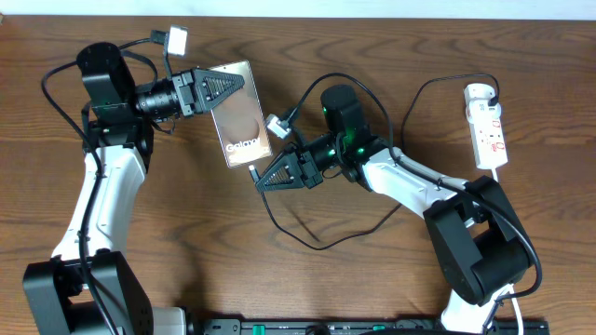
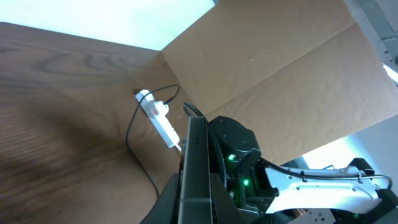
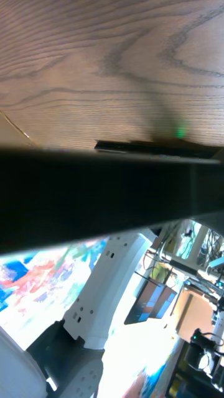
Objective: Plug charger to phone and switch on socket
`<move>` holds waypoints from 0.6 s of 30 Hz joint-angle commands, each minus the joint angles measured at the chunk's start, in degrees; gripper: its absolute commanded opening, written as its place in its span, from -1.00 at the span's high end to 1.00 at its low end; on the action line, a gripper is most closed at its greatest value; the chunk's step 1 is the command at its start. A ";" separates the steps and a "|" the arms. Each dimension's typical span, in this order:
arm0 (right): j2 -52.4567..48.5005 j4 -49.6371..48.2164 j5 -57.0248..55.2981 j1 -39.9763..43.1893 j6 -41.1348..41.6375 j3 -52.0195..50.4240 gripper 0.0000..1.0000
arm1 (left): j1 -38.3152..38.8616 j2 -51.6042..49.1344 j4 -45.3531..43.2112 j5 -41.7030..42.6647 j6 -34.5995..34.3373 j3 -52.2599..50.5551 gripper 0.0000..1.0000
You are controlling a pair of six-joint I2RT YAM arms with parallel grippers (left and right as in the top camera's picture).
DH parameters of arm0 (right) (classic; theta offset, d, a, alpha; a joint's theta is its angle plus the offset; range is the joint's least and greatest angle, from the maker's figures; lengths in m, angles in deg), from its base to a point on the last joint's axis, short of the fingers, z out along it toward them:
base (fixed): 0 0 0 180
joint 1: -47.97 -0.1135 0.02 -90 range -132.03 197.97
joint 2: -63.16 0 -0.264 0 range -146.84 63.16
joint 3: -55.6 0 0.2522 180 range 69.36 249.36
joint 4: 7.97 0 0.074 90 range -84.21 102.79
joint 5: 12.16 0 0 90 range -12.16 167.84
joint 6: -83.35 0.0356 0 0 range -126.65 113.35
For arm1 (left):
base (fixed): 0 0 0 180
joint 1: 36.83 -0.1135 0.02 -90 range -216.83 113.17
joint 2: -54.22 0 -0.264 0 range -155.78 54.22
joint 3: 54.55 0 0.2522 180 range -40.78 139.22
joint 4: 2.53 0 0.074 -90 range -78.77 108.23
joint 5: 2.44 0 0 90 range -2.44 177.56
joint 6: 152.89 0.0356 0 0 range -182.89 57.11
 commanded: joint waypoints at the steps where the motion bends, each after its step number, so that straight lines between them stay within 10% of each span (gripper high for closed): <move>1: 0.26 -0.26 1.86 -0.50 -0.44 0.31 0.98 | 0.09 0.20 -0.46 -0.66 1.22 0.57 0.86; 18: 0.26 -0.85 1.86 -0.31 -0.42 0.31 0.98 | 0.09 0.20 -0.24 1.88 1.20 0.57 0.86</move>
